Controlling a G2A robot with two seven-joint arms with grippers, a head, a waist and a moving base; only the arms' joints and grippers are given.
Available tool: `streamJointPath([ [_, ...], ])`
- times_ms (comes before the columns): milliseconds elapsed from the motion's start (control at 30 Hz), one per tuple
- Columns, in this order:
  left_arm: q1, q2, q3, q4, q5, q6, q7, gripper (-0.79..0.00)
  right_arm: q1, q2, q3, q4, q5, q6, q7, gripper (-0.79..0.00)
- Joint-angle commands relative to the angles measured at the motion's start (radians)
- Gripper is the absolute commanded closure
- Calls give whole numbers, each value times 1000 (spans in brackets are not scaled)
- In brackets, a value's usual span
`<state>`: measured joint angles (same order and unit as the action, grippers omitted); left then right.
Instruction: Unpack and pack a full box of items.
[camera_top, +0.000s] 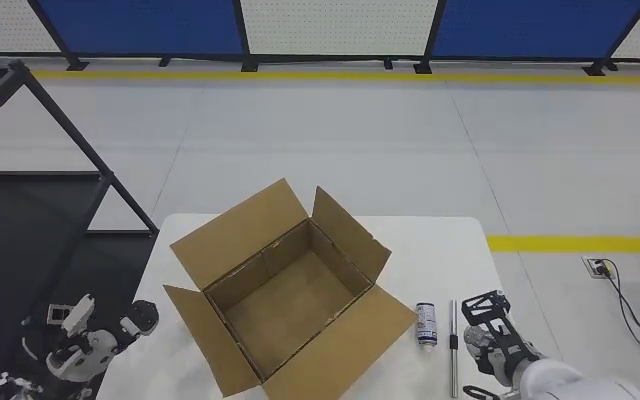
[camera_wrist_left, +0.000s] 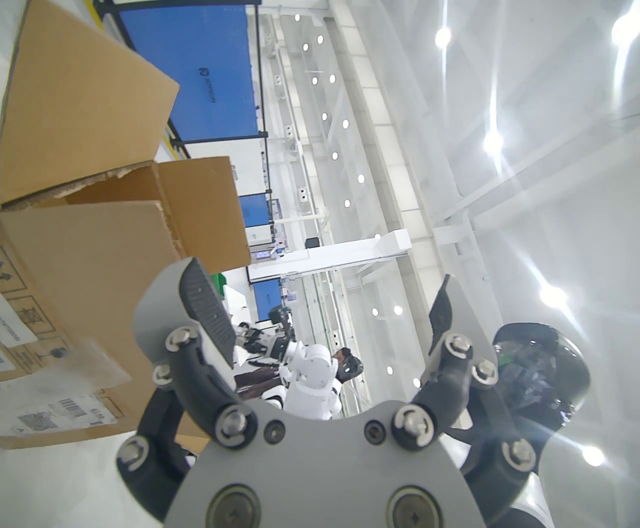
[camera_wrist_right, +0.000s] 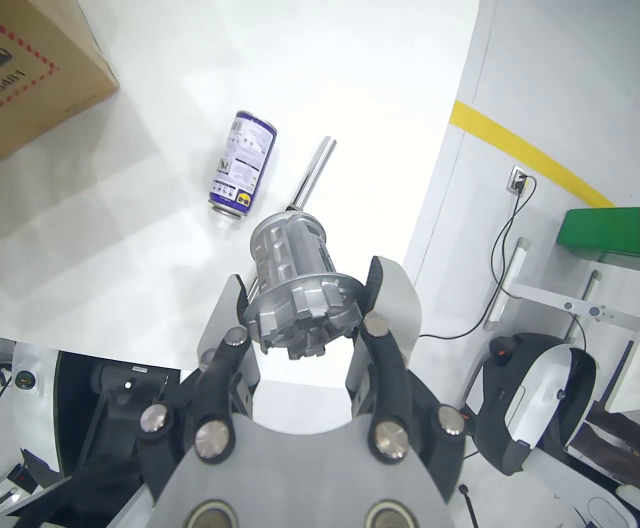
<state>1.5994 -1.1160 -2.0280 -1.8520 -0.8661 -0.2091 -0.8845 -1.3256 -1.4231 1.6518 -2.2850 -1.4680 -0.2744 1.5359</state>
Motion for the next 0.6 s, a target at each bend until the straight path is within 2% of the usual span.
streamJointPath([
  [0, 6, -1, -33, 13, -80, -9, -27, -785, 0, 0, 0, -3, 0, 0, 0, 0],
  [133, 9, -2, -68, 30, -218, 35, -100, -785, 0, 0, 0, -3, 0, 0, 0, 0],
  [333, 9, -1, -69, 31, -227, 43, -108, -785, -2, 0, -1, 0, 0, -1, -7, 0],
  [400, 9, -1, -69, 31, -227, 43, -108, -785, 2, 2, -12, 44, -37, 20, -20, 0],
  [567, 9, -1, -69, 31, -227, 43, -108, -785, 102, 3, -81, 225, -146, 90, 0, 0],
])
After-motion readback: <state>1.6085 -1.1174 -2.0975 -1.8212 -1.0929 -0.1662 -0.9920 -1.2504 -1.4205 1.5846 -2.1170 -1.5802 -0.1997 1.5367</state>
